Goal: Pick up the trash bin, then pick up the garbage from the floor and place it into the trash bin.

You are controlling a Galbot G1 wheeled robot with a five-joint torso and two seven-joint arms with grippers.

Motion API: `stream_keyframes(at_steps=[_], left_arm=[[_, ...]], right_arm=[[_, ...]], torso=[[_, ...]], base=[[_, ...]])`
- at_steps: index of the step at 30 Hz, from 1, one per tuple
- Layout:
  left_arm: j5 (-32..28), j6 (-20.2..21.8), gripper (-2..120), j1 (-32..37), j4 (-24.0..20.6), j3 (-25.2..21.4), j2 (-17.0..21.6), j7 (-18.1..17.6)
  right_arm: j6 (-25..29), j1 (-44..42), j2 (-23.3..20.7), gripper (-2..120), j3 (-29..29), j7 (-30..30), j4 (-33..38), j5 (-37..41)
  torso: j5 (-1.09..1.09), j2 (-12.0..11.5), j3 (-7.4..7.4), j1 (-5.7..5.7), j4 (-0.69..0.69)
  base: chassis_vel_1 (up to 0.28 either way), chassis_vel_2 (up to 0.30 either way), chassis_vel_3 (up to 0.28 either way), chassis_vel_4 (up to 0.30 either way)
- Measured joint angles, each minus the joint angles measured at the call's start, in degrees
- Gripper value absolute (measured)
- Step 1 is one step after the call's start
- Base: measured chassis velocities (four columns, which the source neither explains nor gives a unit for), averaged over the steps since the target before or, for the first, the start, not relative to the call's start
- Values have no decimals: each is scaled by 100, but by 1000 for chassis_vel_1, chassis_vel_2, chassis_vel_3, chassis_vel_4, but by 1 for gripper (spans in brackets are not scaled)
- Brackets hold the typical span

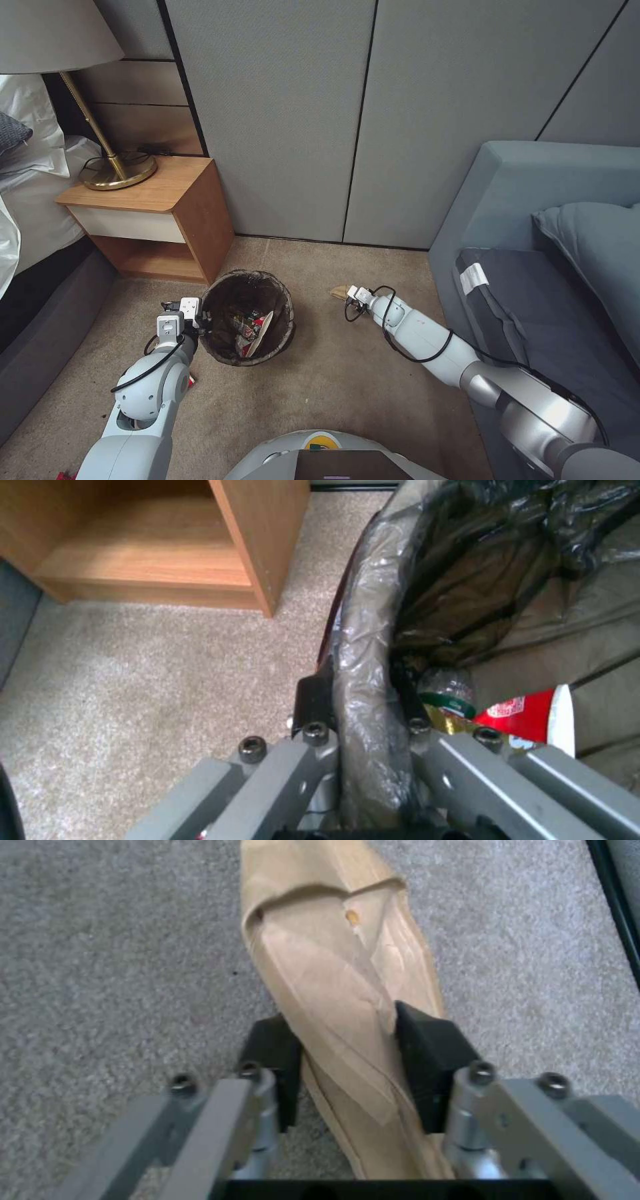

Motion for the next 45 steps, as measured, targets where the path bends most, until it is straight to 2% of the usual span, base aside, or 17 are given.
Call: stream_keyframes(at_steps=[2,4,7,9,18,25,29,30,36,37,40,41,44,45], left_arm=[[0,0,3,0,-1,1,-1,0],[1,0,3,9,-9,10,-9,-1],[2,0,3,14,-20,9,-8,-1],[2,0,3,29,-44,-8,-2,1],[3,0,3,37,-61,-36,11,5],[19,0,3,30,-58,-36,10,19],[31,0,3,19,-58,-35,11,33],[31,0,3,19,-58,-35,11,33],[48,0,3,2,-97,-49,25,56],[48,0,3,2,-97,-49,25,56],[51,0,3,1,-141,-48,32,70],[51,0,3,1,-141,-48,32,70],[52,0,3,5,-195,-47,51,80],[52,0,3,5,-195,-47,51,80]], right_arm=[[0,-2,-2,30,1,0,4,0],[-4,-23,-12,14,3,0,43,-4],[-5,-29,-17,10,7,0,55,-4],[-9,-42,-43,0,25,-1,98,-3],[-187,-136,-367,0,205,8,567,139],[-341,-280,-673,0,679,30,1155,412],[-436,-503,-957,0,1123,189,1896,949],[-436,-503,-957,0,1123,189,1896,949],[-671,-1124,-1373,0,1864,512,3390,1989],[-671,-1124,-1373,0,1864,512,3390,1989],[-874,-1574,-1471,0,2384,720,4357,2543],[-874,-1574,-1471,0,2384,720,4357,2543],[-1016,-1851,-1561,0,2675,901,5218,2921],[-1016,-1851,-1561,0,2675,901,5218,2921]], torso=[[0,0,0,0,0],[0,0,0,0,0],[0,0,0,0,0],[0,0,0,0,1],[0,0,0,0,0],[1,0,0,0,0],[1,0,0,0,1],[1,0,0,0,1],[1,0,-1,0,1],[1,0,-1,0,1],[1,0,-1,0,-2],[1,0,-1,0,-2],[1,0,-1,0,1],[1,0,-1,0,1]], base=[[0,0,0,0],[0,0,0,0],[0,0,0,0],[0,0,0,0],[0,0,0,0],[0,0,0,0],[0,0,0,0],[0,0,0,0],[0,0,0,0],[0,0,0,0],[0,0,0,0],[0,0,0,0],[0,0,0,0],[0,0,0,0]])
